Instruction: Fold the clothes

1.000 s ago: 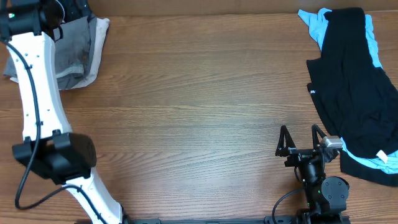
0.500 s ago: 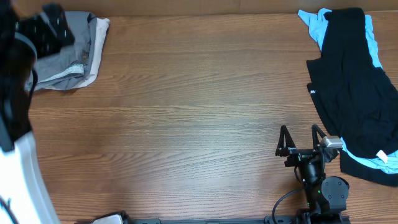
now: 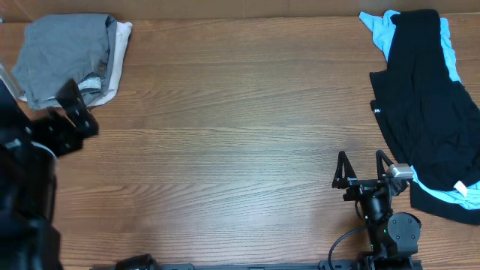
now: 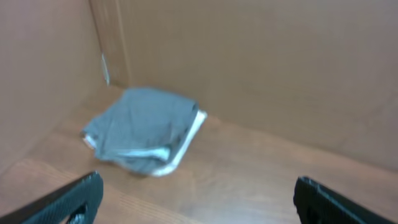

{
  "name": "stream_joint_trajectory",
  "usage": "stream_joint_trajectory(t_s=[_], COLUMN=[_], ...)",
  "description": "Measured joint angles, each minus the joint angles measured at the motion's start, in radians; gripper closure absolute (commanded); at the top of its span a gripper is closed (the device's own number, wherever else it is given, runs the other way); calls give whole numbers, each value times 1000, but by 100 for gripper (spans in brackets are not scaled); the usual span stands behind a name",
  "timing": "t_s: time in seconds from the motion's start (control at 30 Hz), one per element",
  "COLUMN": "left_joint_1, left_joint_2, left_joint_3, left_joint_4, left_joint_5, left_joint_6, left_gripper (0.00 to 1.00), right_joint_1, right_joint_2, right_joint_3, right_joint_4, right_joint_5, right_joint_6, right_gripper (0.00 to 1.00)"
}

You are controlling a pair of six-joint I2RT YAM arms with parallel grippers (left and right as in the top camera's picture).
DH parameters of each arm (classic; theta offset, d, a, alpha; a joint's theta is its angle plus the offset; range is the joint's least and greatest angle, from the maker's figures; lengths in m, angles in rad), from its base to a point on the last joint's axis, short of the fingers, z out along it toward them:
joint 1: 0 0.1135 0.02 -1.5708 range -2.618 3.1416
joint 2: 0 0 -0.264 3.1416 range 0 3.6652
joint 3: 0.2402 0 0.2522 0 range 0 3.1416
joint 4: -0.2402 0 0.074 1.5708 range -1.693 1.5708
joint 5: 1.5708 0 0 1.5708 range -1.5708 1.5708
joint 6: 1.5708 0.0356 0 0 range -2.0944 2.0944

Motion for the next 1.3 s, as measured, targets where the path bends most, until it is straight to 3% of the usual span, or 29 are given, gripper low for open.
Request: stream_joint_trajectory(t_s=[0.2, 0.47, 0.9, 1.3], left_joint_1=[-8, -111, -124, -124], left_joint_2=[-220, -444, -802, -966], left_joint_3=[-552, -1117, -1539, -1643], left_joint_4=[480, 766, 948, 933], left_joint_5=[112, 159, 126, 67], left_joint_6=[-45, -91, -98, -83], left_gripper=[0, 0, 0, 0], right_joint_1=[0, 0, 0, 0], right_joint_2=[0, 0, 0, 0], right_joint_3=[0, 0, 0, 0], right_joint_4=[0, 1, 0, 1], right_joint_5=[0, 0, 1, 0], right_joint_6=[0, 0, 0, 0], right_gripper=[0, 0, 0, 0])
